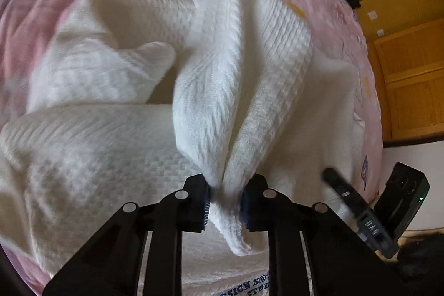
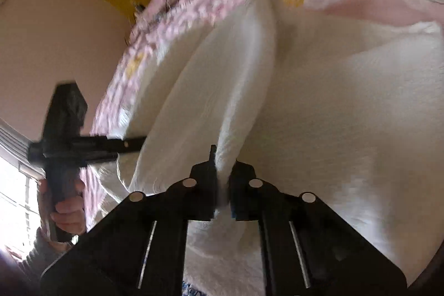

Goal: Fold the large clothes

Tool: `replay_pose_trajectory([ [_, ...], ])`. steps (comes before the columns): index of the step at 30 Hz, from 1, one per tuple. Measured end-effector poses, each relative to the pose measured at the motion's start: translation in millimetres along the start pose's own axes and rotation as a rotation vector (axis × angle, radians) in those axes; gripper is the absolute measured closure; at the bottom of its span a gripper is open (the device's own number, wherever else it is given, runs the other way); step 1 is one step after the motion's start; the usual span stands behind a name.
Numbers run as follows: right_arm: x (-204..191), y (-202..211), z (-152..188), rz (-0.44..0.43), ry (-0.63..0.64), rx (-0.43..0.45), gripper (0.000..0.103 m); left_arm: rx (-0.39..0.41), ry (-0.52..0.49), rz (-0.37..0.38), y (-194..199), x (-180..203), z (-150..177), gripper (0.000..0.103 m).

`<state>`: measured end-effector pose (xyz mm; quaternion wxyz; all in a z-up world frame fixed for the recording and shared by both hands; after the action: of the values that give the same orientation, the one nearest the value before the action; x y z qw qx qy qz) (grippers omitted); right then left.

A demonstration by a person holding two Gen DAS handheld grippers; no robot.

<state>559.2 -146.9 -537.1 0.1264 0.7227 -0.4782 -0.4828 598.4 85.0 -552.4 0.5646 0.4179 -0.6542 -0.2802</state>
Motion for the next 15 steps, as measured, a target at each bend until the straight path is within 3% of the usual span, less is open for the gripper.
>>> replay_pose_trajectory([
  [7,3,63,-1,0.015,0.051,0.136,0.098,0.057,0.053,0.155,30,8,48,0.087],
  [12,47,22,27,0.169,0.041,0.061,0.098,-0.006,0.097,0.12,-18,-10,64,0.083],
  [15,43,20,32,0.219,0.099,0.079,0.096,0.009,0.134,0.175,-19,-14,64,0.078],
])
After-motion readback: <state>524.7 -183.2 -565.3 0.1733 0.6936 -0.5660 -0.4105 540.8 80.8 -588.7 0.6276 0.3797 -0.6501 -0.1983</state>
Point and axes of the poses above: each gripper's, at about its wrist camera, not at the fingertips, and y roughly against the way its jaws point, x to its right, z to its underside, the point moved 4 cm from there along -y, roughly the way its jaws point, and after that the axes turned 5 degrees about x, right-handed, at the moved point
